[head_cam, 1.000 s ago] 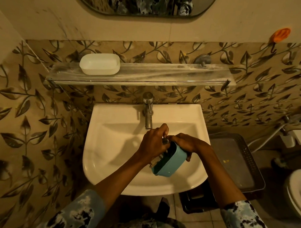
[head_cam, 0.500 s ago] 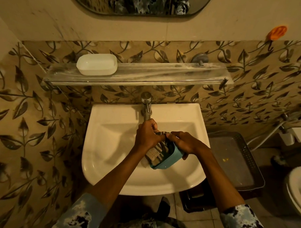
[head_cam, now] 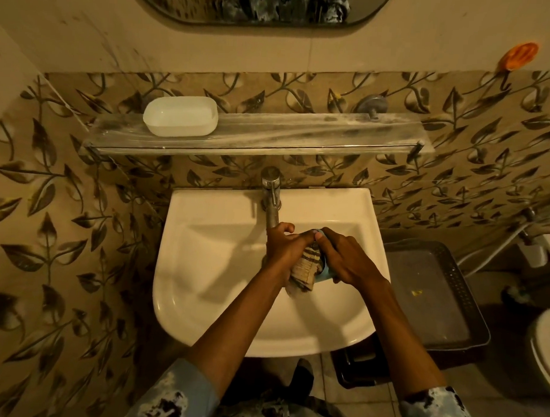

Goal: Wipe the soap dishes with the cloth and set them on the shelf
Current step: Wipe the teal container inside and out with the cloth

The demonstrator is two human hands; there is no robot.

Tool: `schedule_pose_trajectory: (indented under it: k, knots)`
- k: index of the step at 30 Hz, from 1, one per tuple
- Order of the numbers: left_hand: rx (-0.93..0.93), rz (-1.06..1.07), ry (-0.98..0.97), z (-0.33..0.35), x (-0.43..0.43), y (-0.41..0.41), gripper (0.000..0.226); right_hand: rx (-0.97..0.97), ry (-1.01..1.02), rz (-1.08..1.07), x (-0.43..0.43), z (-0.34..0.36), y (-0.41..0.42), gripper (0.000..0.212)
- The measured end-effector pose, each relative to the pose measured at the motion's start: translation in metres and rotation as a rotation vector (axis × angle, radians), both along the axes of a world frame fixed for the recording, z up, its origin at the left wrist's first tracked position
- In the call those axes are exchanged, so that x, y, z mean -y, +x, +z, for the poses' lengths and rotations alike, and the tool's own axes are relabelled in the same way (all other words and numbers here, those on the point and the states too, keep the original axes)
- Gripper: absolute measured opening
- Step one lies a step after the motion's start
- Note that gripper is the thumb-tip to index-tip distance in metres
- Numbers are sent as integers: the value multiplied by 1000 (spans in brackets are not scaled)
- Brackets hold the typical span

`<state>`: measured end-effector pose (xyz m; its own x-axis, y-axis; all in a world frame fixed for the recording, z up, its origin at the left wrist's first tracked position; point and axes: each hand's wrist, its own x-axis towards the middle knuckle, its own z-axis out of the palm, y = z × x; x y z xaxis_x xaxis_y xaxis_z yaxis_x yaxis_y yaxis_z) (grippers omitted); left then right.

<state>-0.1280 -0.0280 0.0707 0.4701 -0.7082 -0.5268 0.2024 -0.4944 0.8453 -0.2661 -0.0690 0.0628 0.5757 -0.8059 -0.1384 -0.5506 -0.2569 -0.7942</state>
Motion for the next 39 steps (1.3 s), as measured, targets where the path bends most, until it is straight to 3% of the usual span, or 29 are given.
schedule_pose_trajectory:
  k: [5,11,17,22,24,27,32,36,39]
  knots:
    - [-154,-213,-11,-1,-6,2,33,8,-46,-51,4,-1,-5,39]
    - [-74,-598,20,10,-9,10,40,-6,-59,-100,8,-8,-12,38]
    - [188,-1007,108,33,5,13,33,71,-184,-73,3,-5,-10,34]
    - [544,-1265,82,34,8,7,30,51,-171,-93,6,-13,-13,32]
    - [672,-1276,112,25,2,5,30,29,-128,-133,8,-18,-17,33]
    - [781,-1107,255,7,-11,6,28,44,-59,-171,10,-23,-18,30]
    - [922,-919,238,-18,-27,-1,39,16,1,-225,7,-40,-14,39]
    - [956,-794,201,-34,-39,0,46,44,71,-283,2,-48,-17,38]
    - [873,-735,140,-39,-48,12,45,43,125,-336,0,-53,-24,38]
